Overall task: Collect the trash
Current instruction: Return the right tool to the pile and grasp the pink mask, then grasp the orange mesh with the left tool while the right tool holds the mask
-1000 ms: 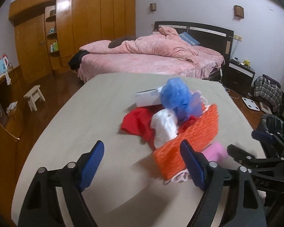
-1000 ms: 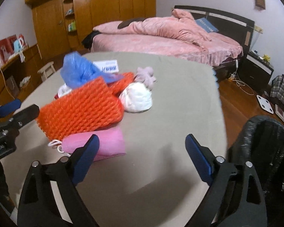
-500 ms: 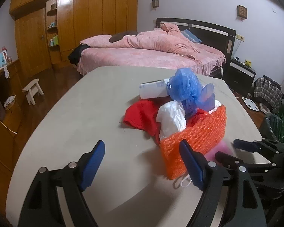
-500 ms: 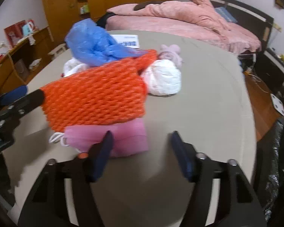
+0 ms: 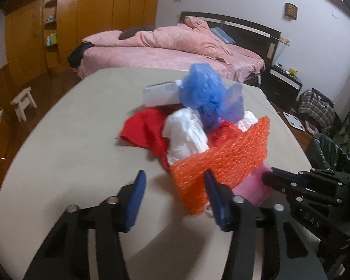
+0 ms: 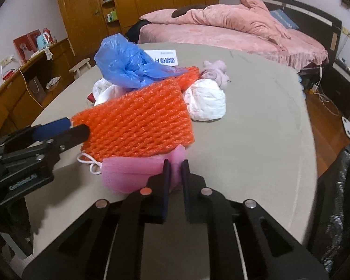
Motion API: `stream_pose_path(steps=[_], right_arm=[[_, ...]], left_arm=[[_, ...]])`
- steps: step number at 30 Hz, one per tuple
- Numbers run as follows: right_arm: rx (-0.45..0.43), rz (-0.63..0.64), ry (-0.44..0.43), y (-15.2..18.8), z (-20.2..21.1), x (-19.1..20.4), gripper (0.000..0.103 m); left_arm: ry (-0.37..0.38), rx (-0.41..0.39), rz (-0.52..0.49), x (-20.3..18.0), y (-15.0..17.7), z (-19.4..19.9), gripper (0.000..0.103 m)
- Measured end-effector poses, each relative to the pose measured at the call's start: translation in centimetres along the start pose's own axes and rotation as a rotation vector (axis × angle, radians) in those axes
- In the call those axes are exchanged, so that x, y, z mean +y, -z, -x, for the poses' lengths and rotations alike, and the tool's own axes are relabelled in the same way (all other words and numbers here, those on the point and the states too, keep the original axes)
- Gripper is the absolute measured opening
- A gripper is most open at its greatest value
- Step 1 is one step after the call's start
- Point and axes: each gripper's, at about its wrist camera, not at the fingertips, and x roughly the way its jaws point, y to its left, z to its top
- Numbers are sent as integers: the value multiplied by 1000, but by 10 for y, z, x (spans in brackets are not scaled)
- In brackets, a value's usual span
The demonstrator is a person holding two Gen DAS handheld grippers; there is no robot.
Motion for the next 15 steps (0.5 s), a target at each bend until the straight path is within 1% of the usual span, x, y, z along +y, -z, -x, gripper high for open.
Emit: stream_pose_path(steps=[1, 3, 5, 6, 10, 15], right_arm=[[-4, -3, 3, 0, 1, -2, 9], [-9, -15, 11, -2, 3, -7, 9], [-14, -26, 18, -4, 6, -12, 9], [-17, -31, 20, -4, 7, -14, 9], [-37, -37, 40, -4, 17, -20, 9], [-63, -44, 71, -6, 33, -30, 9]], left_arm=[[14, 5, 0, -2, 0, -1, 35], [52, 15, -5, -6, -1, -4, 22], [57, 17, -18, -11, -1, -6, 14], [60, 16, -23, -12, -1, -6, 8], [58, -7, -21, -16, -4, 2, 5], [68, -57, -31, -24, -10, 23, 4]])
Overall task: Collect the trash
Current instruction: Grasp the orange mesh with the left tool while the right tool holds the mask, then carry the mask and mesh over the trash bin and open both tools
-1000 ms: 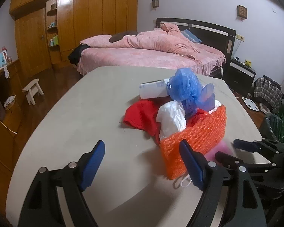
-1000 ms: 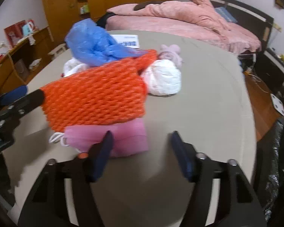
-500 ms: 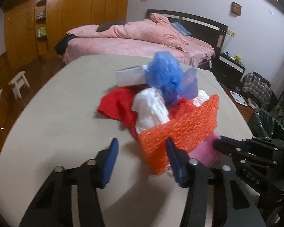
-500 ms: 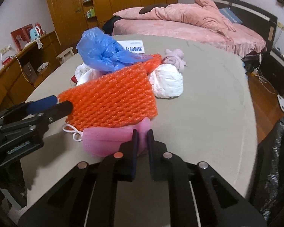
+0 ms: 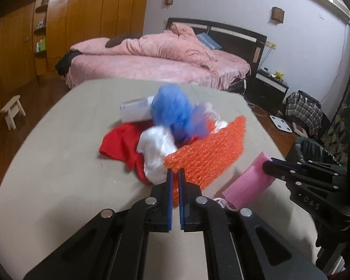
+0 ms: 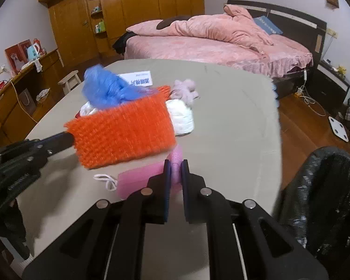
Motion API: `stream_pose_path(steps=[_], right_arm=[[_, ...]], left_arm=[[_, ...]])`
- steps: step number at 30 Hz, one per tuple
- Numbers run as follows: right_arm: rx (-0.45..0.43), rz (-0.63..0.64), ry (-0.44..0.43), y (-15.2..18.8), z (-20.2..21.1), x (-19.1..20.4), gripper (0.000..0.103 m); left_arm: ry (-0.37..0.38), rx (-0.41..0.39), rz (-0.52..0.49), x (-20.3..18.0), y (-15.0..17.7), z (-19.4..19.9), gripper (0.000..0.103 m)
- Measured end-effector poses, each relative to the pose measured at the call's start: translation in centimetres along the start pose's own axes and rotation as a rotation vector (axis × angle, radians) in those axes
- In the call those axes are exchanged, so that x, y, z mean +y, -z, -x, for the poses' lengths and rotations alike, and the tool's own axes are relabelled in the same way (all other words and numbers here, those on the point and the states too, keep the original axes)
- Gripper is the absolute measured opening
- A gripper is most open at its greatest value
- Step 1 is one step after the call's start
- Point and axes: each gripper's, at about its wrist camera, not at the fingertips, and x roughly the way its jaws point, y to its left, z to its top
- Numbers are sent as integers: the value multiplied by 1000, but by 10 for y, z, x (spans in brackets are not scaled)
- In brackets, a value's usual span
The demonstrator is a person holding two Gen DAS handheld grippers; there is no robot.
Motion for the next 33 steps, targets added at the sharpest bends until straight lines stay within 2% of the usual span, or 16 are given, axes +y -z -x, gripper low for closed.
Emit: stream_pose_path(steps=[5, 24, 33], right_arm=[[-27, -17, 22, -2, 15, -13, 9], [-142, -68, 90, -9, 76, -51, 9], [-188, -109, 133, -7, 109, -79, 9]], left_arm=[[2, -34, -14, -11, -7, 12, 4], [1, -64, -68, -52, -24, 23, 4], [39, -79, -93, -73, -32, 27, 4]])
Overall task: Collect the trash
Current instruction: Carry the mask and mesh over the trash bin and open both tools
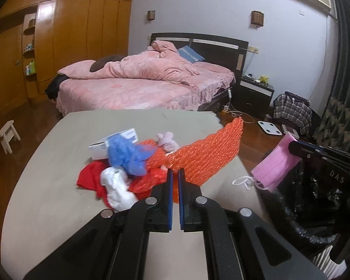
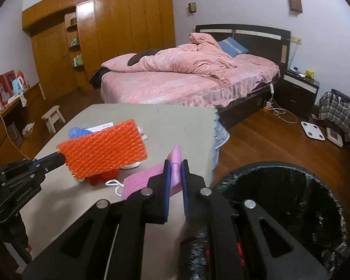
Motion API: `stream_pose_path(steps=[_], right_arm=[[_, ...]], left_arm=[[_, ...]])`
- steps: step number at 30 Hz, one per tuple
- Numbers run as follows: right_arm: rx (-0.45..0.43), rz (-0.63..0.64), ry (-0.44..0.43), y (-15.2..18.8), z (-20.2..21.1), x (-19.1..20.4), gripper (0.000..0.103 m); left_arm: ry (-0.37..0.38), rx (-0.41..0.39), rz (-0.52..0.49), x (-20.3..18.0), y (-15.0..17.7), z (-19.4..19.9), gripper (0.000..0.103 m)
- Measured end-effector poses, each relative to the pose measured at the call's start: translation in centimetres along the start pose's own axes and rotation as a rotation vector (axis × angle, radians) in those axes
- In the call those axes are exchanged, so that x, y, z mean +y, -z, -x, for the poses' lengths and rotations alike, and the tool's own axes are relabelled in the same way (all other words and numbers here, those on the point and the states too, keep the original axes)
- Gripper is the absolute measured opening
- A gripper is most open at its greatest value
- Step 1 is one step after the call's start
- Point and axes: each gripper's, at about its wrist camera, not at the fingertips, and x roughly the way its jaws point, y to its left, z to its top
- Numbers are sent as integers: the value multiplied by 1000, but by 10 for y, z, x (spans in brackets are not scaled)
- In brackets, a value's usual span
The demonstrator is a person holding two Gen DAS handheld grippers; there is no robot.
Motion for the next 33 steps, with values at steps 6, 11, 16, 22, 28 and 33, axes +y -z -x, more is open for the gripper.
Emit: stream_pose_path(steps=[6, 11, 16, 22, 28, 33], right_arm=[[-20, -44, 69, 4, 22, -35, 9], [-26, -80, 141, 14, 36, -67, 9], [-24, -114, 210, 25, 48, -95, 9], [-14, -144, 289, 40, 59, -127, 9], [-6, -182, 339, 55, 69, -151, 10], [5, -205, 385, 65, 76, -166, 18]], left_arm=[[54, -10, -39, -30, -9, -3, 4], [107, -7, -71, -62, -13, -10, 4], [151, 10, -105, -94, -13, -20, 4], [201, 26, -171, -131, -12, -31, 4], [275, 50, -228, -176, -6, -40, 4], [328, 87, -253, -203, -1, -49, 7]])
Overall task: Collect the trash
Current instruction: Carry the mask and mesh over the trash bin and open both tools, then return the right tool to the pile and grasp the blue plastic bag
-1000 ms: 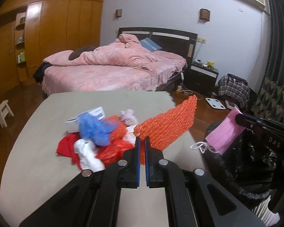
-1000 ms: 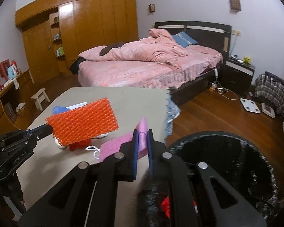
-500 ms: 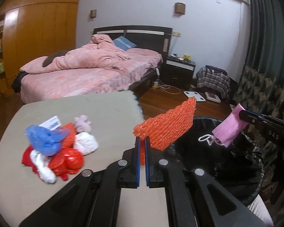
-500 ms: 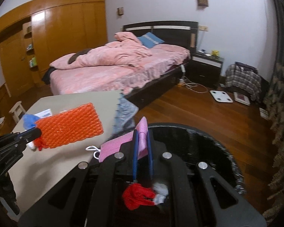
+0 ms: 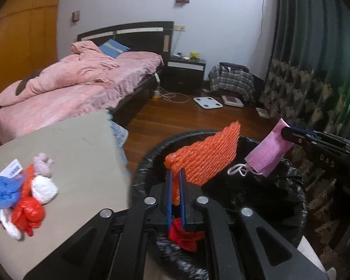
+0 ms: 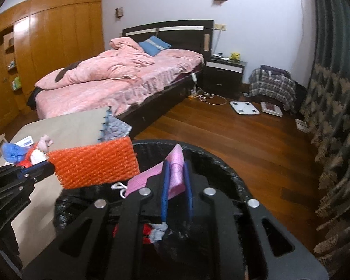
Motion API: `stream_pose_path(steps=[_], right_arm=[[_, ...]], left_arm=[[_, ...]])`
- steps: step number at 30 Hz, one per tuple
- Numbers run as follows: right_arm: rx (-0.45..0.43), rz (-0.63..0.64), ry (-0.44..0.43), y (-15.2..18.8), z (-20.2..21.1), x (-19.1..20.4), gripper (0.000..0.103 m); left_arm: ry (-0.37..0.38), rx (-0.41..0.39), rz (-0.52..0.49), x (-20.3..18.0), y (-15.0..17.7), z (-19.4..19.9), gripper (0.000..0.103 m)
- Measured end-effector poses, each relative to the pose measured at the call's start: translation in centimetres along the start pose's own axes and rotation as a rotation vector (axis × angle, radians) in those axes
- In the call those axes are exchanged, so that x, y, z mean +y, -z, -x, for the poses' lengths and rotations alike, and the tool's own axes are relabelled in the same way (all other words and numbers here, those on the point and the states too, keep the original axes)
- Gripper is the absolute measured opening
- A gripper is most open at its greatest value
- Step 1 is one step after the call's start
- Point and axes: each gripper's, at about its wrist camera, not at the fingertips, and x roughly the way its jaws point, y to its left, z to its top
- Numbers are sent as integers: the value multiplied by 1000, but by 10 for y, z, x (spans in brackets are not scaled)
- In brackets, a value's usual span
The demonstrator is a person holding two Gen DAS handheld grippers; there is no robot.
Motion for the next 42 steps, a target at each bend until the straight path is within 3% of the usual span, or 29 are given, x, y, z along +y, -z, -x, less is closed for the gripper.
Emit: stream_pose_path(steps=[2, 4, 8, 9, 11, 16, 19, 35, 42], right_arm=[[0, -4, 13, 3, 1, -4, 28], [-3, -6, 23, 4, 1, -6, 47], [-17, -15, 38, 6, 4, -5, 75], [-21, -17, 37, 6, 5, -4, 86], [-29, -19, 21, 4, 6, -1, 93], [-25, 14, -26, 1, 6, 22, 96], [-24, 33, -61, -1, 4, 41, 97], [-32, 131, -269, -14, -13, 171, 97], [-25, 199, -311, -10, -25, 219, 97]], left_arm=[[18, 10, 6, -2, 0, -2, 22], [25, 3, 11, -2, 1, 0, 46], [14, -14, 25, 3, 0, 7, 61], [5, -18, 30, 6, 0, 9, 64], [-22, -31, 37, 13, 1, 15, 72], [-99, -71, 55, 34, 3, 35, 90], [-150, -89, 70, 51, 8, 48, 93], [-423, -111, 217, 161, 54, 105, 94], [-485, -95, 277, 198, 78, 114, 87]])
